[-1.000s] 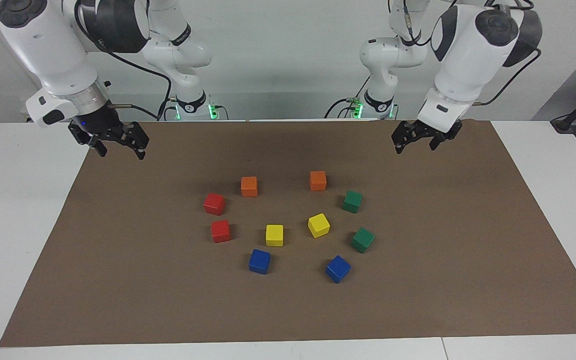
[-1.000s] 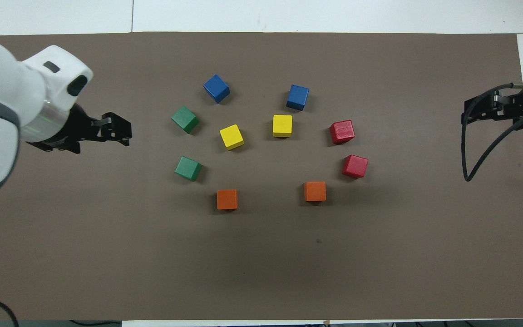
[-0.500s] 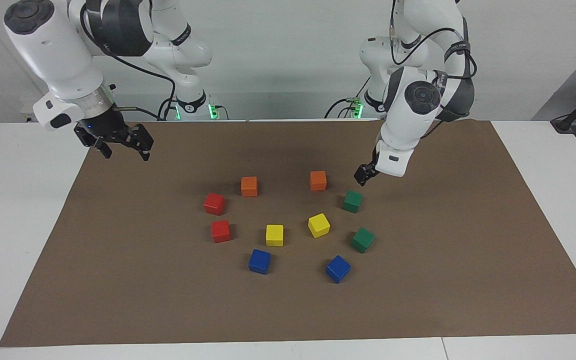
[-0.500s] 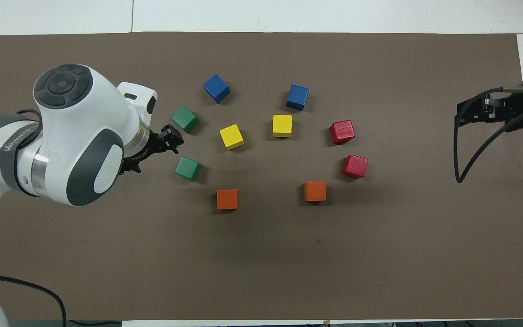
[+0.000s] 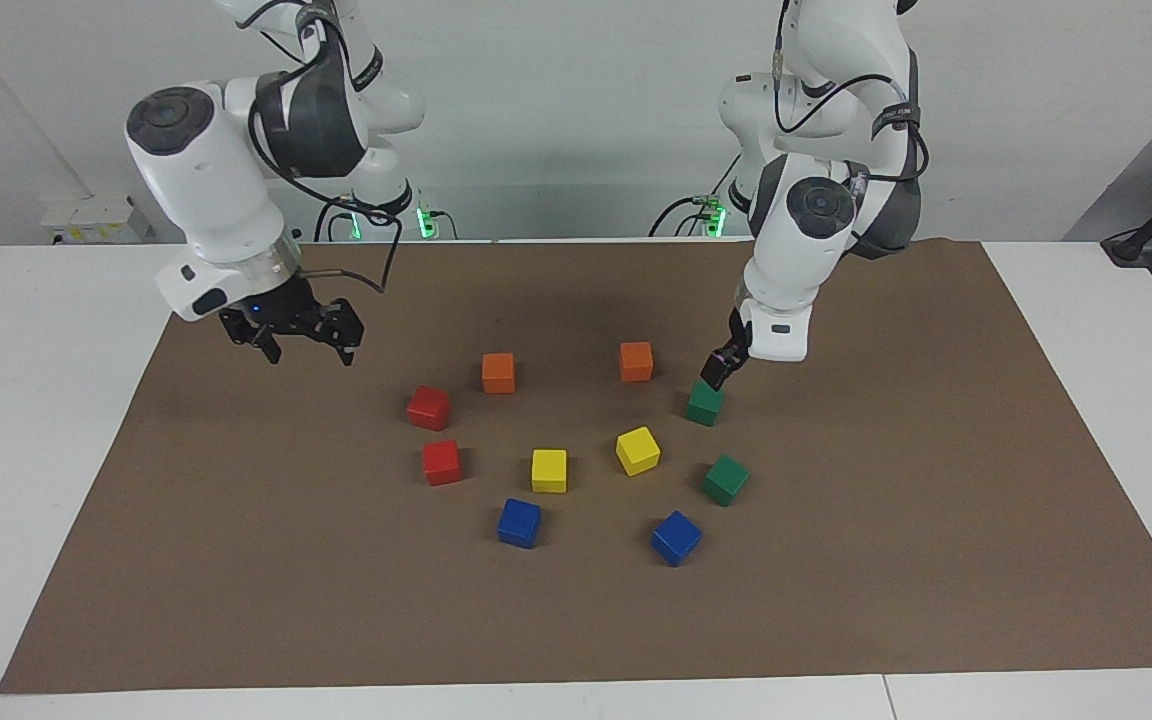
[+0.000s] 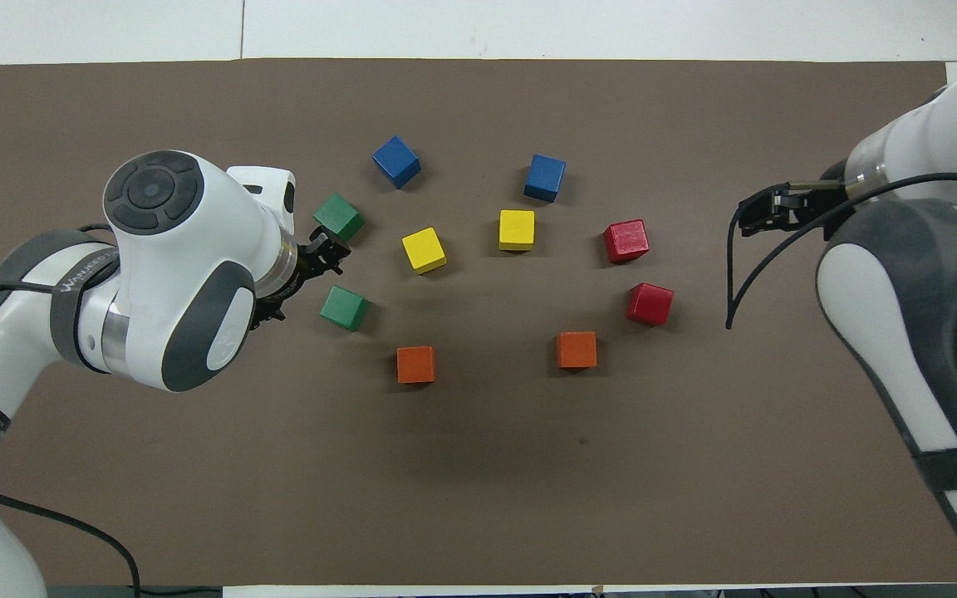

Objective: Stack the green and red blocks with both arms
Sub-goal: 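Reach the left gripper to a green block while the right gripper reaches a red block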

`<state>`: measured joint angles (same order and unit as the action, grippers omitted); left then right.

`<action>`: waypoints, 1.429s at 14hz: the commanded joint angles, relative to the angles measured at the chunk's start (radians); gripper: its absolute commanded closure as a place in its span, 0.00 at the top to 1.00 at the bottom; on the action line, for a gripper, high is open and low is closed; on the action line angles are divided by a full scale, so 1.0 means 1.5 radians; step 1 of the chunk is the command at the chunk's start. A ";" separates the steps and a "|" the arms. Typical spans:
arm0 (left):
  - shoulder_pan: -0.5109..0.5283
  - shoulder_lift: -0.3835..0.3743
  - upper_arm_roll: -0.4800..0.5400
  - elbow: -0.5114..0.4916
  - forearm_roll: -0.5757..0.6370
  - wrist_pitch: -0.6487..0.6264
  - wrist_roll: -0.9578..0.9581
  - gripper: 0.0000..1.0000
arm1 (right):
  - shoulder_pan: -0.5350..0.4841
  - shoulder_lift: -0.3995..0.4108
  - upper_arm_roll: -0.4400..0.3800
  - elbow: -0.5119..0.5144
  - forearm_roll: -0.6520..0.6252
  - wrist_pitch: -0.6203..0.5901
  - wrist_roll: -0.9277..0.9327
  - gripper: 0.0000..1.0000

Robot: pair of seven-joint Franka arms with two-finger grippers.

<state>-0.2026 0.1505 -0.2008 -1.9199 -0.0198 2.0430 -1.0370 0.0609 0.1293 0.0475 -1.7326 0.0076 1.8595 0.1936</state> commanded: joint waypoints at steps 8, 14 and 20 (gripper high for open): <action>-0.019 0.005 0.007 -0.072 -0.006 0.133 -0.108 1.00 | 0.054 0.074 0.001 -0.046 0.006 0.109 0.175 1.00; -0.055 0.040 0.009 -0.075 0.003 0.147 -0.101 1.00 | 0.063 0.068 0.001 -0.076 0.005 0.107 0.224 1.00; -0.042 0.049 0.013 -0.075 0.022 0.150 -0.049 1.00 | 0.077 0.046 0.001 -0.121 0.005 0.110 0.229 1.00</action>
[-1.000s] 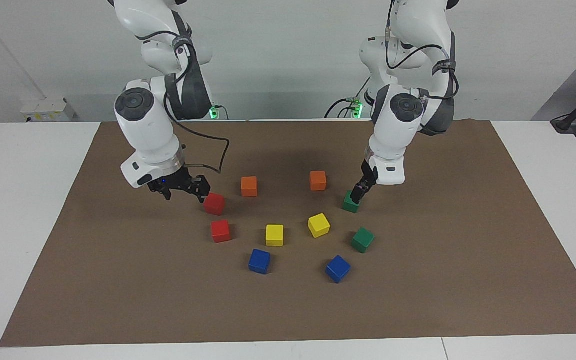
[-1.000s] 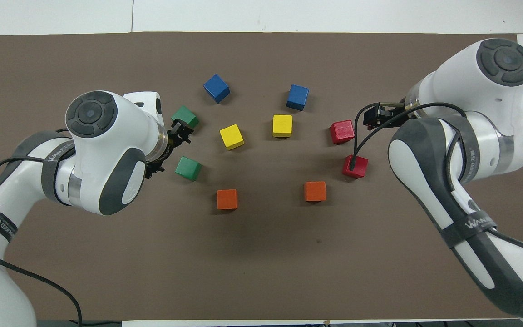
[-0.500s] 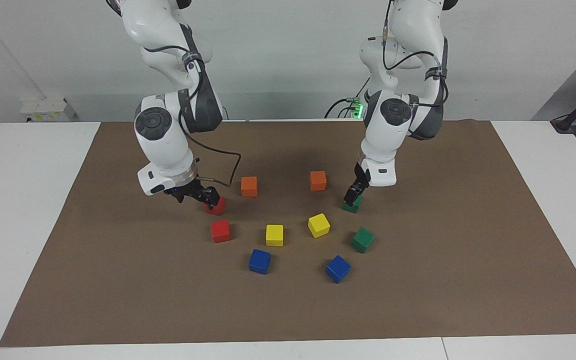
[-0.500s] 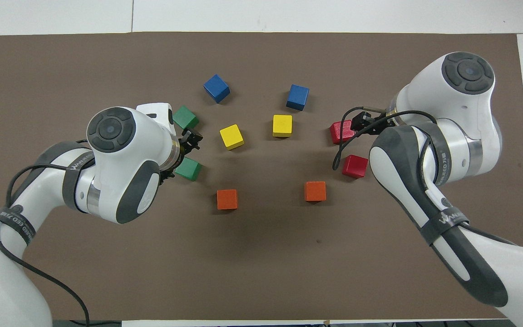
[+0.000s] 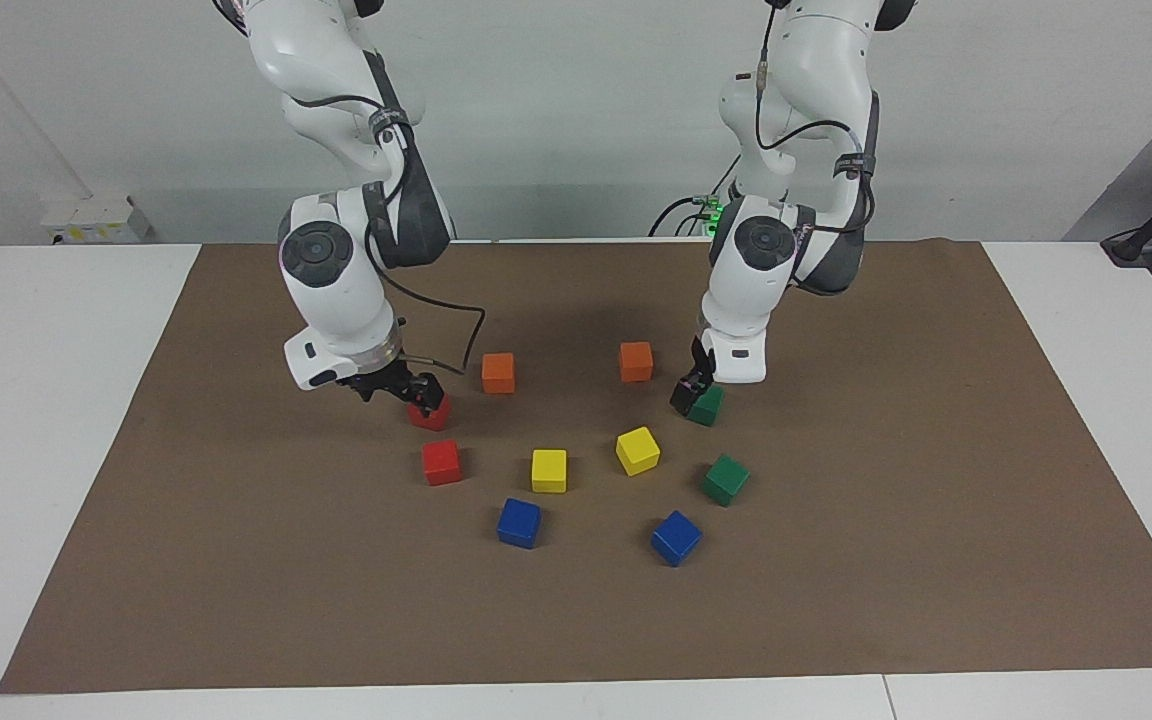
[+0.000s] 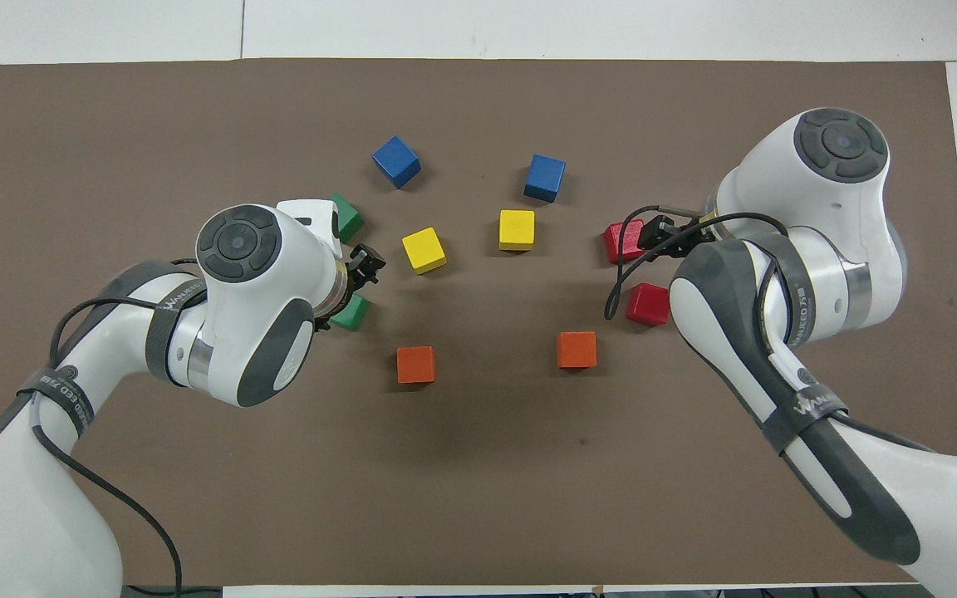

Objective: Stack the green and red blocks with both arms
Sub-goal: 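Reach the left gripper to a green block while the right gripper reaches a red block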

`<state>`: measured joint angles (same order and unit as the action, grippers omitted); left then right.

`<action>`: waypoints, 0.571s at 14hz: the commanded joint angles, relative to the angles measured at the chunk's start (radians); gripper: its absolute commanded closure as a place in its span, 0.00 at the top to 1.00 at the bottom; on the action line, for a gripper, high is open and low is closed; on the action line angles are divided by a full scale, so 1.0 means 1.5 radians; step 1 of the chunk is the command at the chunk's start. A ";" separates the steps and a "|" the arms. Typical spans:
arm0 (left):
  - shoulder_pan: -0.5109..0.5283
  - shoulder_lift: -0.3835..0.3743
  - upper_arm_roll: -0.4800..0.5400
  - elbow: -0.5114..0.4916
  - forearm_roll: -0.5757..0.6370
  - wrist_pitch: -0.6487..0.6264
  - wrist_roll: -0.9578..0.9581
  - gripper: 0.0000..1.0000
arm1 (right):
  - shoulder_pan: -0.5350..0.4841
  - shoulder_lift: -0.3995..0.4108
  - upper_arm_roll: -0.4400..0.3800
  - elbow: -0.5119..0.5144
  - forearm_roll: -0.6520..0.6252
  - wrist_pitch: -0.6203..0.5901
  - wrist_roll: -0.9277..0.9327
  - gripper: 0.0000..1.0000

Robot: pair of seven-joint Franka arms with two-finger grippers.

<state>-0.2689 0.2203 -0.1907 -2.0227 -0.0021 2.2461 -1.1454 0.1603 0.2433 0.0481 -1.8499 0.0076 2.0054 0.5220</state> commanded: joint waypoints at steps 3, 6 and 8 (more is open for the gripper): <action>0.008 0.006 0.008 -0.010 0.018 0.016 0.027 1.00 | 0.024 -0.040 0.001 -0.071 0.005 0.031 0.005 1.00; 0.007 0.019 0.008 -0.010 0.019 0.018 0.028 1.00 | 0.026 -0.051 0.001 -0.102 0.005 0.070 0.005 1.00; 0.008 0.020 0.008 -0.010 0.019 0.021 0.028 1.00 | 0.027 -0.058 0.001 -0.126 0.005 0.092 0.003 1.00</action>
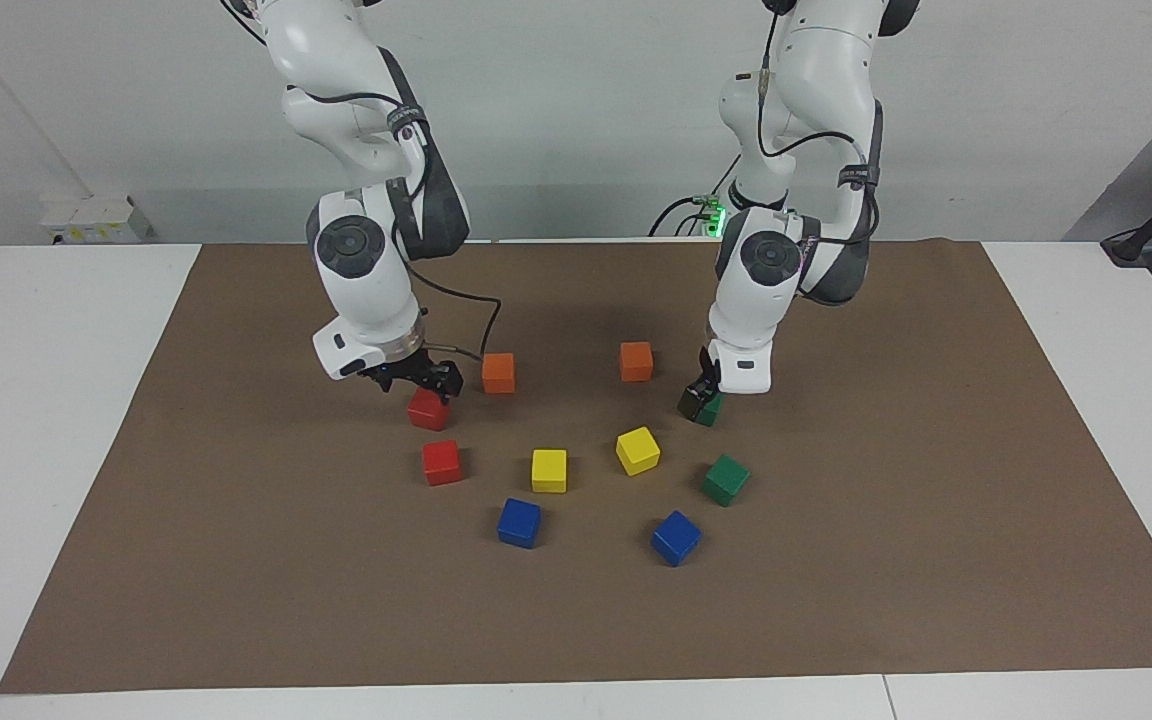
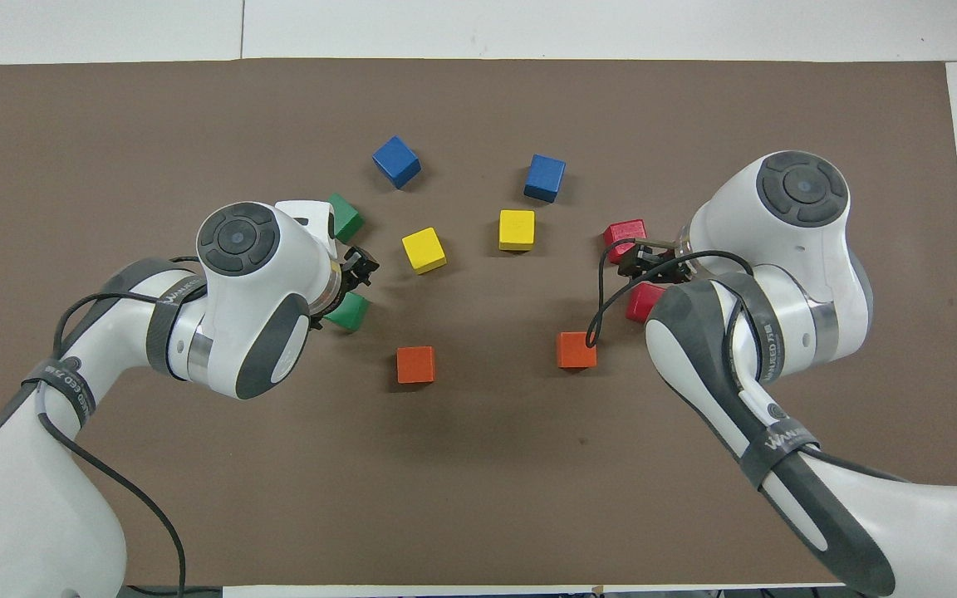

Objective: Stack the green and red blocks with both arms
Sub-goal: 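Grasp the green block with the left gripper while the right gripper grasps red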

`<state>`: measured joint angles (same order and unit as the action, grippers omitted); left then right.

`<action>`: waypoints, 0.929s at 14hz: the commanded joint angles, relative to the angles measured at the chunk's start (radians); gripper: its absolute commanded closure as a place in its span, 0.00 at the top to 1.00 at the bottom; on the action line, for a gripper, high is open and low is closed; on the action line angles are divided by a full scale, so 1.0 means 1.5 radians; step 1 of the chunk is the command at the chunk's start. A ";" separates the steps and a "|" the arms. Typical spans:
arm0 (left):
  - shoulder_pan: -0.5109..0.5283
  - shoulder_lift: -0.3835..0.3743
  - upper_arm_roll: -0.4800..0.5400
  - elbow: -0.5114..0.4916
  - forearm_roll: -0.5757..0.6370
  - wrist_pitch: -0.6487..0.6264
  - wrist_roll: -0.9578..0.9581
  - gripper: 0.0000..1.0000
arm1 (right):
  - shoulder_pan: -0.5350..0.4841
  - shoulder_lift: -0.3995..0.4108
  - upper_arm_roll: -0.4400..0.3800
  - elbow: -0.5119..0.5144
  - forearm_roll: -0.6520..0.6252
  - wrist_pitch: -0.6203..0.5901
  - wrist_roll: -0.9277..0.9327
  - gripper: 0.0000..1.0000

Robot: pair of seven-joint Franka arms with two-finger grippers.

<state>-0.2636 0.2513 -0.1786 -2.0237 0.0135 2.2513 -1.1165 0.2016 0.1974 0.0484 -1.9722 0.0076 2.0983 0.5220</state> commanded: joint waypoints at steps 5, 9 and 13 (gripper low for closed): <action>0.005 0.012 -0.001 -0.014 0.008 0.030 0.009 1.00 | 0.002 -0.027 0.000 -0.067 0.005 0.051 0.002 1.00; 0.005 0.011 0.000 -0.023 0.008 0.040 0.009 1.00 | -0.001 -0.026 0.000 -0.084 0.005 0.065 -0.011 1.00; 0.010 0.012 0.000 -0.023 0.008 0.043 0.009 1.00 | -0.001 -0.018 0.000 -0.094 0.006 0.093 -0.009 1.00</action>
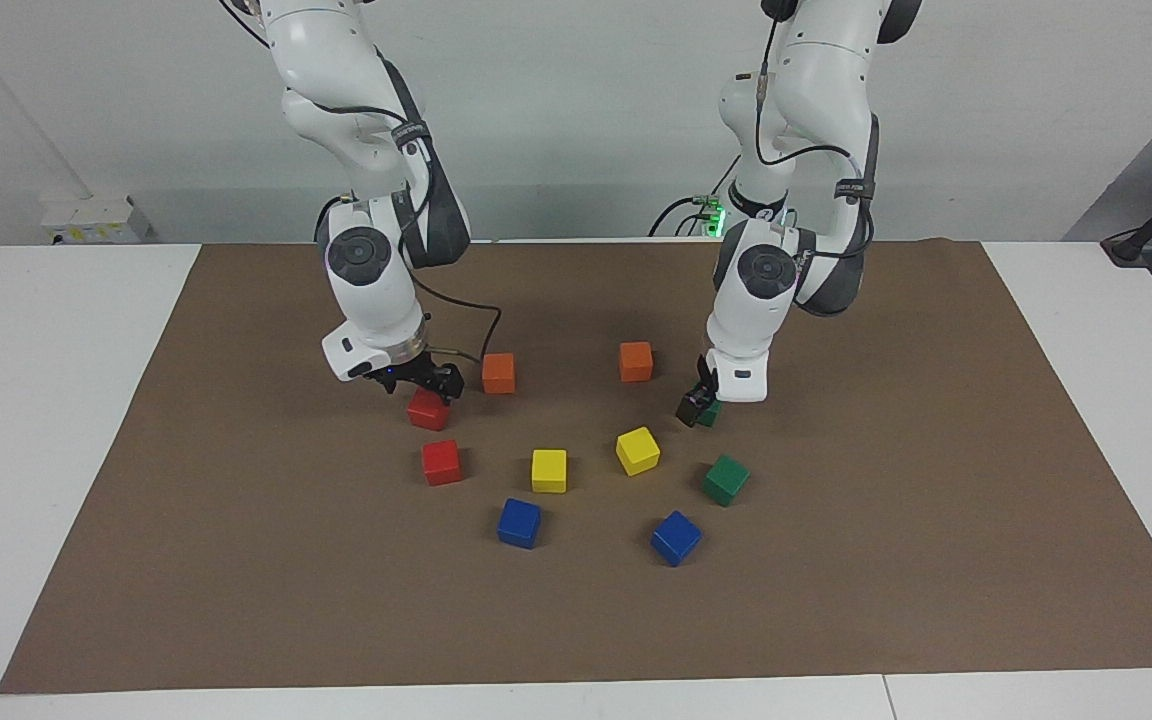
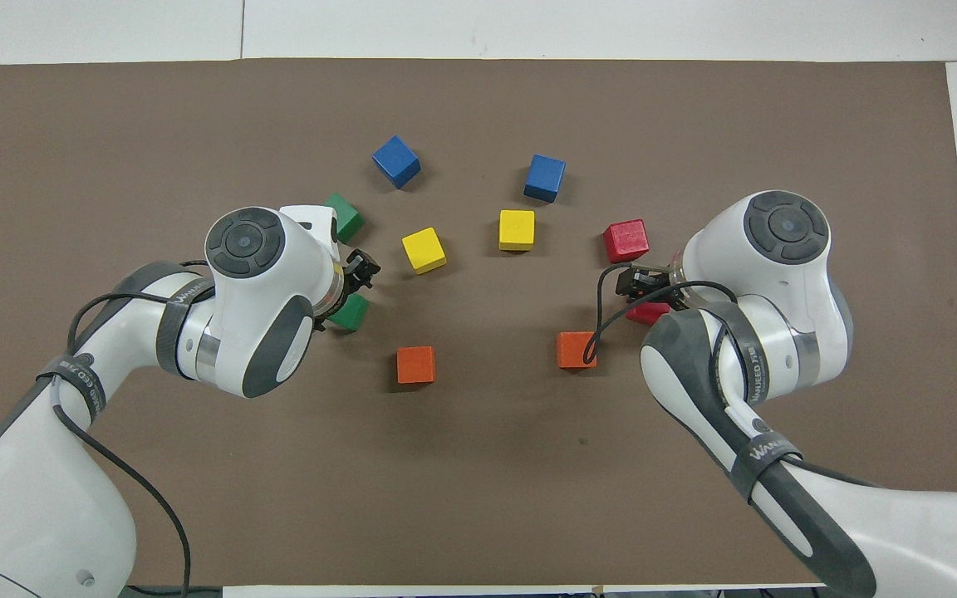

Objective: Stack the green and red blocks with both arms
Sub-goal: 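Grasp the green block with the left gripper while the right gripper grasps red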

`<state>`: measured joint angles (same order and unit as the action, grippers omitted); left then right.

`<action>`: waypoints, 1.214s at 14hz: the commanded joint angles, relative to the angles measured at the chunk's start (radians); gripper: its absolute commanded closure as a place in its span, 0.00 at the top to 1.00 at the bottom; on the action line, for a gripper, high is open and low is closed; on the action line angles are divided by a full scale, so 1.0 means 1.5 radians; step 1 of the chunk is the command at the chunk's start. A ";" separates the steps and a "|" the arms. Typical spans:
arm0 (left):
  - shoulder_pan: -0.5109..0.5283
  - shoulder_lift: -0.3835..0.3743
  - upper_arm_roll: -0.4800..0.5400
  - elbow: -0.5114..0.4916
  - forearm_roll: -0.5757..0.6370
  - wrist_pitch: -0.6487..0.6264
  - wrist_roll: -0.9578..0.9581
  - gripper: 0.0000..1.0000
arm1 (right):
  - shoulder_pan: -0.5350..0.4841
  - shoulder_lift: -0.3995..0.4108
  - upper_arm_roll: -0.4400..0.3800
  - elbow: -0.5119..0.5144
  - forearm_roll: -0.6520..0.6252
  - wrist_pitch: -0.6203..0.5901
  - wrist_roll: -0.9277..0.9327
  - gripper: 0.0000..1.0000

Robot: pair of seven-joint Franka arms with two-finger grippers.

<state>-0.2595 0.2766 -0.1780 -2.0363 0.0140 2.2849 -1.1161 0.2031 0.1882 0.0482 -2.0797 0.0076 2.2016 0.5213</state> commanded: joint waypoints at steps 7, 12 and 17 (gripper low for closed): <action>-0.003 -0.005 0.000 -0.015 0.008 0.016 0.004 0.94 | -0.002 0.008 0.001 -0.037 0.005 0.070 -0.010 1.00; -0.005 -0.005 0.000 -0.015 0.008 0.012 0.007 0.27 | -0.001 0.019 0.001 -0.037 0.005 0.078 -0.007 1.00; 0.026 -0.043 0.001 0.020 0.055 -0.088 0.112 0.00 | -0.001 0.028 0.001 -0.037 0.005 0.089 -0.005 0.46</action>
<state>-0.2440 0.2644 -0.1775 -2.0197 0.0773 2.2346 -1.0298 0.2031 0.2231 0.0480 -2.1236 0.0076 2.2982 0.5213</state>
